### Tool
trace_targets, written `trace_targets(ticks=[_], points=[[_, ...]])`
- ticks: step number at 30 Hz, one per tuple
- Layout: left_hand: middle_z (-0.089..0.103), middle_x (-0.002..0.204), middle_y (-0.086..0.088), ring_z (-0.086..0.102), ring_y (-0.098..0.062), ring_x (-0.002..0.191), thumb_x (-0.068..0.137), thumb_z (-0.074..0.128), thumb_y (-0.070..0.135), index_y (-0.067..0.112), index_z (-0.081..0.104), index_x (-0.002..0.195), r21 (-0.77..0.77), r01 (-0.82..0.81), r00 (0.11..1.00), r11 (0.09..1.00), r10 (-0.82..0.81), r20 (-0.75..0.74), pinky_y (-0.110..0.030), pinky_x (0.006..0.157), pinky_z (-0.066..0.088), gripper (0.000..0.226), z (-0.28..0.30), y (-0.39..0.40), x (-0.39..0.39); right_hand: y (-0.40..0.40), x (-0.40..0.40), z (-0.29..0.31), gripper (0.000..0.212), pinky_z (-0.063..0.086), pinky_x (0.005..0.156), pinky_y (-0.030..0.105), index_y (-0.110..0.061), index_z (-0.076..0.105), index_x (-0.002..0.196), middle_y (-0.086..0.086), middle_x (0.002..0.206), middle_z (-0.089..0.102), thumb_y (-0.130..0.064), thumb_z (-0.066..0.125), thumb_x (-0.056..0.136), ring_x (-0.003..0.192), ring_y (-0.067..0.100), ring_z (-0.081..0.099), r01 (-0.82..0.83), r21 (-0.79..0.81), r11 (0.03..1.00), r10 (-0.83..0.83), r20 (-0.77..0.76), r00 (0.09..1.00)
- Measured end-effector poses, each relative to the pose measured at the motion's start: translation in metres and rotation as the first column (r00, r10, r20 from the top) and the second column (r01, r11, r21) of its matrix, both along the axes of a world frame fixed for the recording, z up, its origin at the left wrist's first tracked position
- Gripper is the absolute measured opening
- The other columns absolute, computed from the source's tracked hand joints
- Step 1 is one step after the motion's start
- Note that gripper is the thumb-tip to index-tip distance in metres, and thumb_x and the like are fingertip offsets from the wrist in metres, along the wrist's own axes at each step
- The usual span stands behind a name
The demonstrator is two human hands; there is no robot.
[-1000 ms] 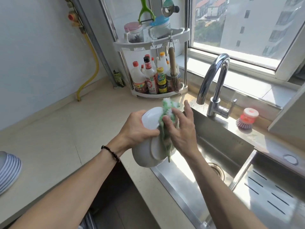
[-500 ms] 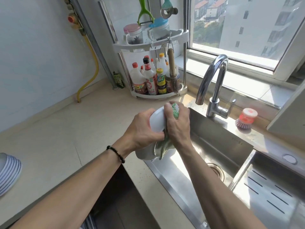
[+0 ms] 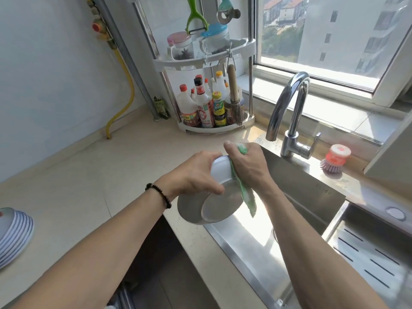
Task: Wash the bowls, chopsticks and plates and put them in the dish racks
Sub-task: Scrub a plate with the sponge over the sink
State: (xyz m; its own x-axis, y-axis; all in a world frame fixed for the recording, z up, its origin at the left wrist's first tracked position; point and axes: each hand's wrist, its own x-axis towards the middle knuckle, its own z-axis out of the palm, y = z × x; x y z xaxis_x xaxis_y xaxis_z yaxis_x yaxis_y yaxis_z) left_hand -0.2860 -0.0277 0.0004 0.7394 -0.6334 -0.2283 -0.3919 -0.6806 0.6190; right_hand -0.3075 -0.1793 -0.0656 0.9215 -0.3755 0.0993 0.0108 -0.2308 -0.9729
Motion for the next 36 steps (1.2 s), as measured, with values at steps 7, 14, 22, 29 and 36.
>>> trace_targets(ticks=[7,14,22,29,36], points=[[0.067,0.093,0.000,0.067,-0.018,0.083,0.065,0.084,0.004,0.021,0.061,0.099,-0.155,-0.099,0.995,0.983,0.101,0.005,-0.029,0.067,0.058,0.045,-0.010,-0.001,-0.009,0.012,-0.012,-0.012,0.049,0.045,0.090,0.034,-0.025,0.040,0.139,-0.003,0.110,0.057,-0.049,0.053,0.099,0.107,0.021,0.058,0.090,0.052,0.995,-0.093,0.066,0.993],[0.064,0.092,0.006,0.065,-0.016,0.082,0.067,0.088,0.012,0.019,0.059,0.099,-0.202,-0.152,0.979,0.968,0.175,0.104,-0.022,0.062,0.052,0.043,-0.014,-0.005,-0.011,0.033,-0.010,-0.011,0.055,0.040,0.102,0.037,-0.017,0.048,0.128,0.006,0.125,0.049,-0.054,0.043,0.087,0.118,0.020,0.048,0.127,0.069,0.989,-0.130,0.038,0.991],[0.062,0.090,0.006,0.064,-0.015,0.082,0.067,0.088,0.015,0.022,0.056,0.095,-0.195,-0.181,0.970,0.964,0.208,0.126,-0.023,0.063,0.050,0.043,-0.013,0.004,-0.012,0.045,-0.012,-0.006,0.063,0.024,0.117,0.037,-0.025,0.038,0.151,0.005,0.145,0.038,-0.055,0.019,0.099,0.135,0.019,0.035,0.056,-0.001,0.998,-0.056,0.069,0.996],[0.064,0.097,0.000,0.065,-0.020,0.086,0.063,0.091,0.014,0.021,0.059,0.103,-0.276,-0.207,0.967,0.938,0.240,0.090,-0.026,0.064,0.053,0.051,-0.015,0.012,-0.012,0.041,-0.001,-0.005,0.042,0.040,0.101,0.042,-0.022,0.043,0.127,0.007,0.129,0.052,-0.050,0.029,0.099,0.120,0.027,0.050,0.138,0.059,0.989,-0.141,0.049,0.989],[0.065,0.097,0.001,0.067,-0.014,0.086,0.066,0.085,-0.001,0.018,0.060,0.104,-0.448,-0.121,0.986,0.886,0.159,0.048,-0.017,0.064,0.052,0.049,0.001,0.024,-0.017,0.013,0.001,-0.010,0.036,0.049,0.081,0.040,-0.029,0.072,0.058,0.002,0.081,0.064,-0.061,0.056,0.064,0.083,0.024,0.059,0.326,0.571,0.753,-0.237,-0.227,0.945]])
